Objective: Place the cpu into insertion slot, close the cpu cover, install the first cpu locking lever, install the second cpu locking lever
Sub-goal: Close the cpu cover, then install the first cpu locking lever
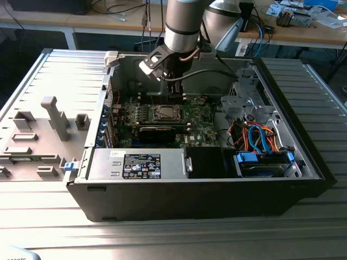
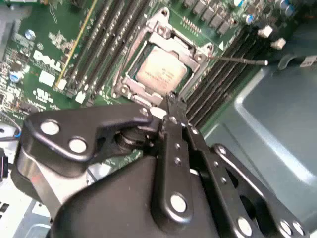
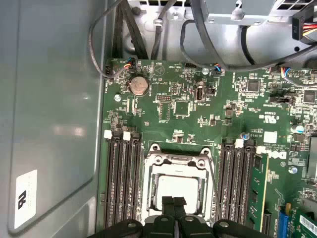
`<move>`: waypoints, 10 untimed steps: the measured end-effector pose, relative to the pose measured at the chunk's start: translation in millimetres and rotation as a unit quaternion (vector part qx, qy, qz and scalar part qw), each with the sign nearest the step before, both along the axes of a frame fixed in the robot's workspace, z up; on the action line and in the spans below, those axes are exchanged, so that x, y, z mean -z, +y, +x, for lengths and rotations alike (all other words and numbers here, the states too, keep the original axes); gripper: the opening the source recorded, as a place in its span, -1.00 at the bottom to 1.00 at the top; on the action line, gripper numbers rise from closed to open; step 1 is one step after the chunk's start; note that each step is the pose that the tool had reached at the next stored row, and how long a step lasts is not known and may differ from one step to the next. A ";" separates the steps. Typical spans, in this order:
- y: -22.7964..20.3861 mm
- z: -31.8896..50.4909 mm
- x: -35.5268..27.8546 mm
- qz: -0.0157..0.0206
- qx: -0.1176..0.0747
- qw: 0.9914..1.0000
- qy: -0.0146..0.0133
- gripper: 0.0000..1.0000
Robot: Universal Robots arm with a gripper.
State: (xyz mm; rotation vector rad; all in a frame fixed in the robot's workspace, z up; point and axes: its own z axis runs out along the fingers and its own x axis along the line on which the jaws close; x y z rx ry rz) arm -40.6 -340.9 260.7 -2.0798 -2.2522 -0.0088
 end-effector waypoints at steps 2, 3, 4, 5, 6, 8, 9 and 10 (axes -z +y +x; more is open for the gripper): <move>0.0 0.0 -0.3 0.000 0.000 1.000 0.000 -0.79; 0.0 0.0 -0.4 0.000 0.000 1.000 0.000 -0.79; 0.0 0.0 -0.4 0.000 0.000 1.000 0.000 -0.79; 0.0 0.0 -0.5 0.000 0.000 1.000 0.000 -0.79; 0.0 0.0 -0.5 0.000 0.000 1.000 0.000 -0.79; 0.0 0.0 -0.5 0.000 -0.001 1.000 0.000 -0.79; 0.0 0.0 -0.6 0.000 -0.004 1.000 0.000 -0.79; 0.0 -0.1 -0.6 0.000 -0.012 1.000 0.000 -0.79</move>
